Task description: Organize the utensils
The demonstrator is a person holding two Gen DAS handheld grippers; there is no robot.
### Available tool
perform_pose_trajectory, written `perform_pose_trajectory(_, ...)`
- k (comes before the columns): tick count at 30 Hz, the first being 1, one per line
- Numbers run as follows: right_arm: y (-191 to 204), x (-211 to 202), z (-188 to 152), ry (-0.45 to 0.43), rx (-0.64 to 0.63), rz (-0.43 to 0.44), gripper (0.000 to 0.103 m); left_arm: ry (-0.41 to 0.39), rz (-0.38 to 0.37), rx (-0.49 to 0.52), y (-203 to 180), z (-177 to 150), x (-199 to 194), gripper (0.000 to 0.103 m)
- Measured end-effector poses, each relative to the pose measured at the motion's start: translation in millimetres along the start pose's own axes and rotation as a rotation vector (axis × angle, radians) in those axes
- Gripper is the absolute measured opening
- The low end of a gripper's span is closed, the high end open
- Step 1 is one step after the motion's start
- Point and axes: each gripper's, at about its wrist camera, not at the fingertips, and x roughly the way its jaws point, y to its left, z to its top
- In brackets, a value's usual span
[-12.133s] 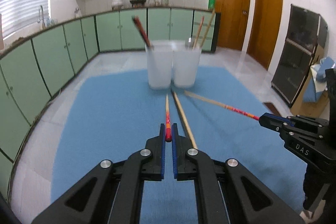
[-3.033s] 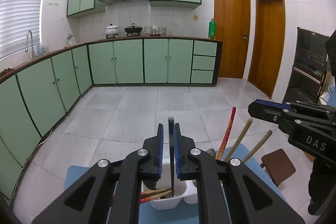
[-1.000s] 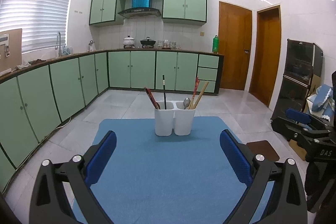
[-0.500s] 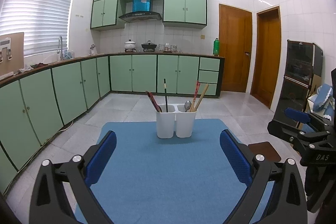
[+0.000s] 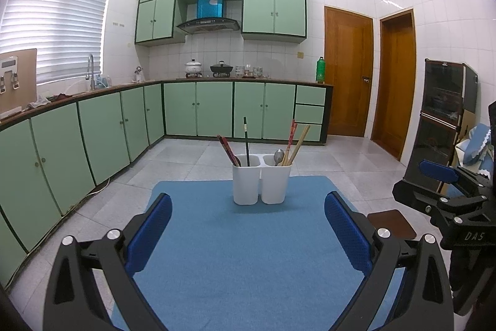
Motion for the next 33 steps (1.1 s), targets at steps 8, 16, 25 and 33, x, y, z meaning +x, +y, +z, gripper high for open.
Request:
perform_pose_trajectory(8,0.3,0.3,0.4,0.002,0.001,0.002,0.097,0.002,0.003,0.002,-1.9,-1.3,0.6,0.097)
perform_pose_trajectory(16,2.2,1.7,2.1,0.003,-0.003,0.003,0.097,0.004,0.006,0.000,0.6,0.4,2.1,0.097)
perform_pose_trajectory(25,4.3,2.9,2.0,0.003,-0.001,0.005,0.097,0.006,0.007,-0.001,0.8,0.4,2.2,0.097)
perform_pose_trajectory(33,4.6,3.0,2.0,0.003,-0.002,0.004,0.097,0.007,0.008,0.000,1.6,0.3,2.1,0.097)
